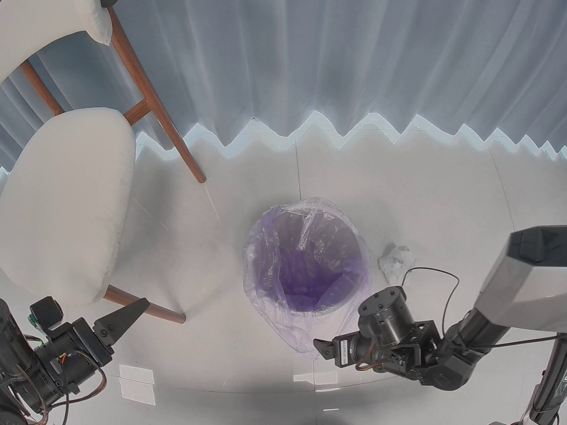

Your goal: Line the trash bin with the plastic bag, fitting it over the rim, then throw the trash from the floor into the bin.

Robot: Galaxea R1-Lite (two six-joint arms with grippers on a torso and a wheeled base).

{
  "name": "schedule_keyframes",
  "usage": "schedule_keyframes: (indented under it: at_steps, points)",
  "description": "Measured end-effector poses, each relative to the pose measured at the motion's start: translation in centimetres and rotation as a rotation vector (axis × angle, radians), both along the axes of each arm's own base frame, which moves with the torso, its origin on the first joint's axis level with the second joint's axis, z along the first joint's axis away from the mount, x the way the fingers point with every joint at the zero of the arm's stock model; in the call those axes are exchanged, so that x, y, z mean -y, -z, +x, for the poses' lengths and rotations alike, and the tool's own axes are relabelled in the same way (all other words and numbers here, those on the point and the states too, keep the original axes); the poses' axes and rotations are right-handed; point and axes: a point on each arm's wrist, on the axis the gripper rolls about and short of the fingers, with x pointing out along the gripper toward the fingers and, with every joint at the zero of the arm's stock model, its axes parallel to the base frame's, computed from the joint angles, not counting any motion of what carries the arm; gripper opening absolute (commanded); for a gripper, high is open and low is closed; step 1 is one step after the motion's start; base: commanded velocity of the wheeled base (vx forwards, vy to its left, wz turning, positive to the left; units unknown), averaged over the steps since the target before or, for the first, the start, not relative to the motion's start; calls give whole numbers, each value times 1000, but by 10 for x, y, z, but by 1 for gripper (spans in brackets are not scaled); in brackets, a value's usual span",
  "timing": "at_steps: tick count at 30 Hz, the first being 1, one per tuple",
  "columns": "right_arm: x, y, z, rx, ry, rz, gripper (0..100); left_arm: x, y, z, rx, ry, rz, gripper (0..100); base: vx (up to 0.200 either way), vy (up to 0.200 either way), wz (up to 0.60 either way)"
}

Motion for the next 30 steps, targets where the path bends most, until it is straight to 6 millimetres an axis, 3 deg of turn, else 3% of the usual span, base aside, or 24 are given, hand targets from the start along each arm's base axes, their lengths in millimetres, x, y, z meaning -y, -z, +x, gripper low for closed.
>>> schedule_keyframes:
  at_steps: [7, 12, 22, 26, 30]
  points:
    - [27, -28, -33, 20, 14, 20, 100, 8, 2, 5, 1, 101, 65, 100, 0, 0, 0]
    - [46, -43, -45, 47, 48, 38, 100, 17, -4, 20, -10, 169, 82, 100, 0, 0, 0]
    - [89, -69, -43, 132, 204, 86, 100, 41, 7, 94, -154, 140, 138, 100, 0, 0, 0]
    - [106, -77, -50, 159, 258, 99, 100, 56, 15, 134, -178, 140, 151, 100, 0, 0, 0]
    - [115, -80, -56, 172, 288, 105, 100, 67, 25, 157, -203, 148, 163, 100, 0, 0, 0]
